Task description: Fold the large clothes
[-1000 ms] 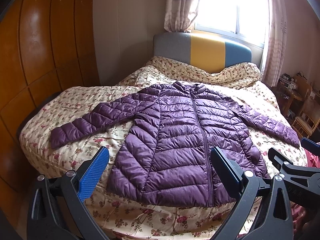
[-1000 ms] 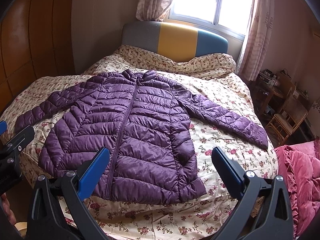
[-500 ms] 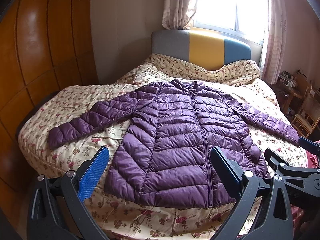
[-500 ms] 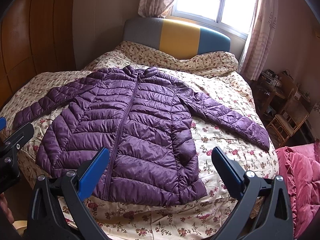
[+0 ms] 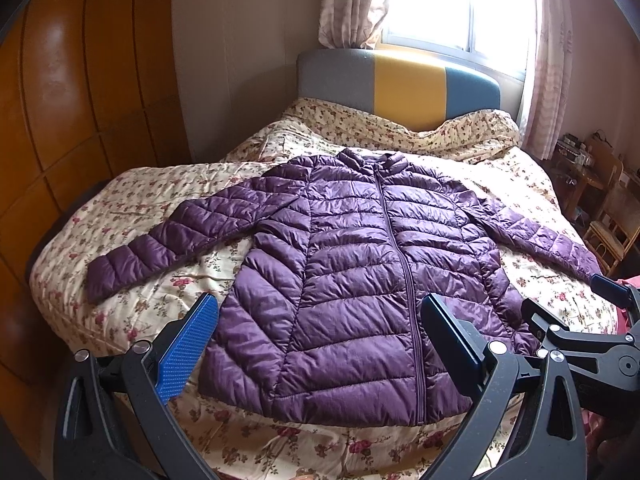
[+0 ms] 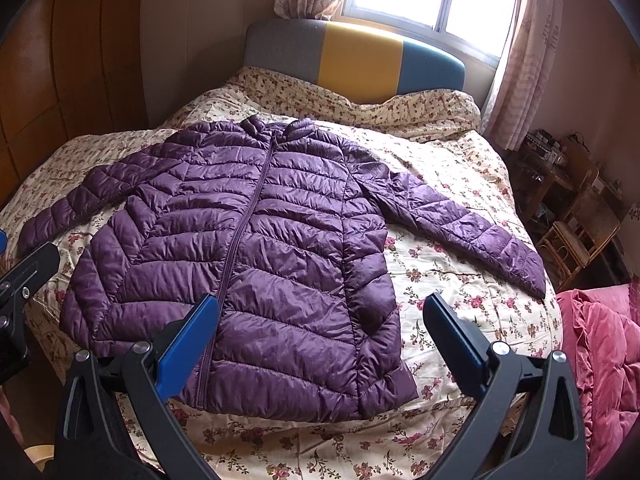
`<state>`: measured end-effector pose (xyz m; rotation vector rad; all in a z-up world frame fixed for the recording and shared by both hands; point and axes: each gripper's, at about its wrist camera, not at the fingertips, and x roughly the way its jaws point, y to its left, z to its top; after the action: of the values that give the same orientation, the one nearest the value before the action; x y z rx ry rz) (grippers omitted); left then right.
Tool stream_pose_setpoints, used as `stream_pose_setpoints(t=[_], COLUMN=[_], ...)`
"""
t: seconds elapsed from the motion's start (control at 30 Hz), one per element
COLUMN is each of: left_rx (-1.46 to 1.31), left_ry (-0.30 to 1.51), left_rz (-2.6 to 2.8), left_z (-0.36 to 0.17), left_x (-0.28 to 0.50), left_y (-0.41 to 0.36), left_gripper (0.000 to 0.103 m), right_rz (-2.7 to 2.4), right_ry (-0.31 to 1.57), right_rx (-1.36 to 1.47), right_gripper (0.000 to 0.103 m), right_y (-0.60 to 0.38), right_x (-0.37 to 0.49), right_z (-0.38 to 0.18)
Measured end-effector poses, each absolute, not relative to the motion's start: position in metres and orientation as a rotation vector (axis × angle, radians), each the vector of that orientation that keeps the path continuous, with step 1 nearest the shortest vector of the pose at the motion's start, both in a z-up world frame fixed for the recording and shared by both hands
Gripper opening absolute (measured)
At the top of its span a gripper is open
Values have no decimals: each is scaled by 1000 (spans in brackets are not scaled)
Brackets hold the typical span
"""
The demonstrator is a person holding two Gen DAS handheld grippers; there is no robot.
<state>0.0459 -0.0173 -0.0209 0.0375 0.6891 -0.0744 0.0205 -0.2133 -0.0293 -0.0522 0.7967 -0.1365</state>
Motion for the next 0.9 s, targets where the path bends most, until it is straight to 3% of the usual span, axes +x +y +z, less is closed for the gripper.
stream_pose_setpoints(t=[0.67,0.9], left_rx=[75,71], left_ry=[754,812], left_rz=[-125,-184], left_z=[-49,-86], left_x=[117,168], left_y=[-49,-66], left_gripper=[100,100], right_rz=[-213,-278], right_ry=[888,954], right_rx=[-24,170], right_gripper=[101,101], right_y=[-258,-352], right_x=[81,111], right_z=[-64,-105])
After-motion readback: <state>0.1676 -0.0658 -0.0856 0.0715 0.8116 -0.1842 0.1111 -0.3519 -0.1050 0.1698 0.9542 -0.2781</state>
